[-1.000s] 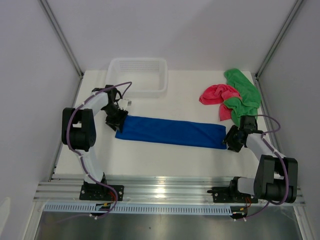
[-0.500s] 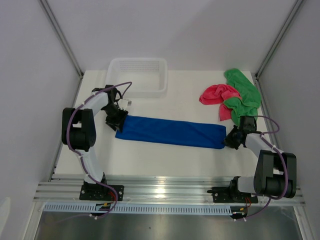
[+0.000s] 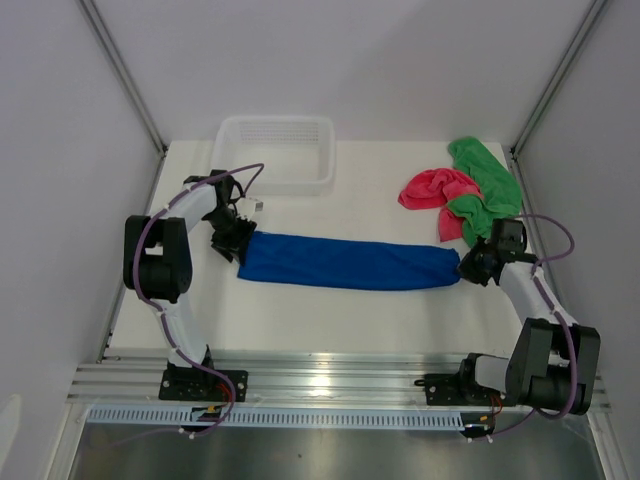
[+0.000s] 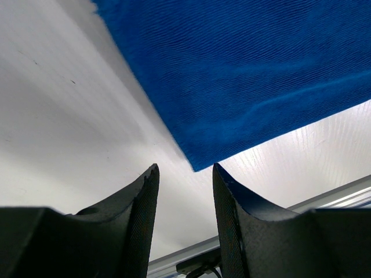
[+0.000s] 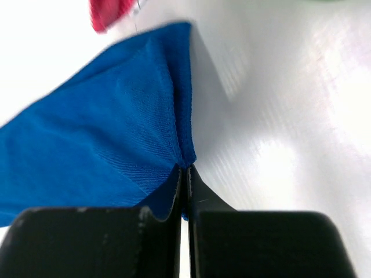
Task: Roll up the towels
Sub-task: Fold the towel
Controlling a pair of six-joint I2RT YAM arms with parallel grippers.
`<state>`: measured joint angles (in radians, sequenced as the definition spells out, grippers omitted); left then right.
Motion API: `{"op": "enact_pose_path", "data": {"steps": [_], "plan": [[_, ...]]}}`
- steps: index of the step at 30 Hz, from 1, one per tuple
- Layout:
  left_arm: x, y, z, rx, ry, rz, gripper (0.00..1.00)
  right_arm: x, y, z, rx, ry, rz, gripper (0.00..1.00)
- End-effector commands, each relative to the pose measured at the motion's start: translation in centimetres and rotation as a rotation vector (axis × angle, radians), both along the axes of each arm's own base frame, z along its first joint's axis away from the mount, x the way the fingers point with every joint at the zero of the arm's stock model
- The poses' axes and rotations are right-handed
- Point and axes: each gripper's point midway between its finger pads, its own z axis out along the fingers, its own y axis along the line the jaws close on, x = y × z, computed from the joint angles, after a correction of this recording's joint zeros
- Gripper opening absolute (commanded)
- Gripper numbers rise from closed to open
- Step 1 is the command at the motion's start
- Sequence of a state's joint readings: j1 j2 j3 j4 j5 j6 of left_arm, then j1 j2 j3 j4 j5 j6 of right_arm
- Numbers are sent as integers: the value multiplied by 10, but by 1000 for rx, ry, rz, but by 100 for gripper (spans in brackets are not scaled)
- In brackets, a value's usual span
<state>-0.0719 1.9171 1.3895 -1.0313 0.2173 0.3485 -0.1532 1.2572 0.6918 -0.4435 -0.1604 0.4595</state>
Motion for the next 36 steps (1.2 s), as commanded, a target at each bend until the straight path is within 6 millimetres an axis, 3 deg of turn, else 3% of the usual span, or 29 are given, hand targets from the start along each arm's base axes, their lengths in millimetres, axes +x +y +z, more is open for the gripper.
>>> {"op": "enact_pose_path", "data": {"steps": [1,8,13,16,17,19,20,22,23,26,27,29,30,32,36], "plan": [[10,-6,22,-37,-64,-10,46,5,-18,27,-80,-47,16,0],[10,-7,26,-44,-75,-12,46,-5,-43,55,-178,-36,56,0],[11,-7,27,-45,-90,-16,46,23,-47,91,-224,-89,95,0],[13,-9,28,-55,-95,-9,46,48,-8,101,-231,-107,196,0],[13,-10,27,-61,-92,-5,46,53,25,102,-233,-118,285,0],[15,-17,27,-96,-81,11,46,69,60,102,-216,-129,339,0],[13,-21,26,-110,-71,24,46,68,94,101,-200,-139,419,0],[12,-27,25,-140,-57,33,46,79,135,94,-172,-140,480,0],[13,-28,23,-147,-58,42,46,73,169,91,-166,-144,560,0],[10,-31,18,-154,-47,39,46,84,225,81,-158,-139,662,0],[9,-32,17,-154,-42,37,46,78,253,79,-150,-141,722,0],[7,-35,14,-167,-29,38,46,84,290,72,-128,-145,774,0],[6,-37,13,-172,-23,37,46,76,311,70,-114,-149,821,0],[2,-45,12,-203,-6,33,46,77,334,63,-81,-145,838,0],[-6,-65,13,-269,29,22,46,72,360,62,-27,-156,837,0]]}}
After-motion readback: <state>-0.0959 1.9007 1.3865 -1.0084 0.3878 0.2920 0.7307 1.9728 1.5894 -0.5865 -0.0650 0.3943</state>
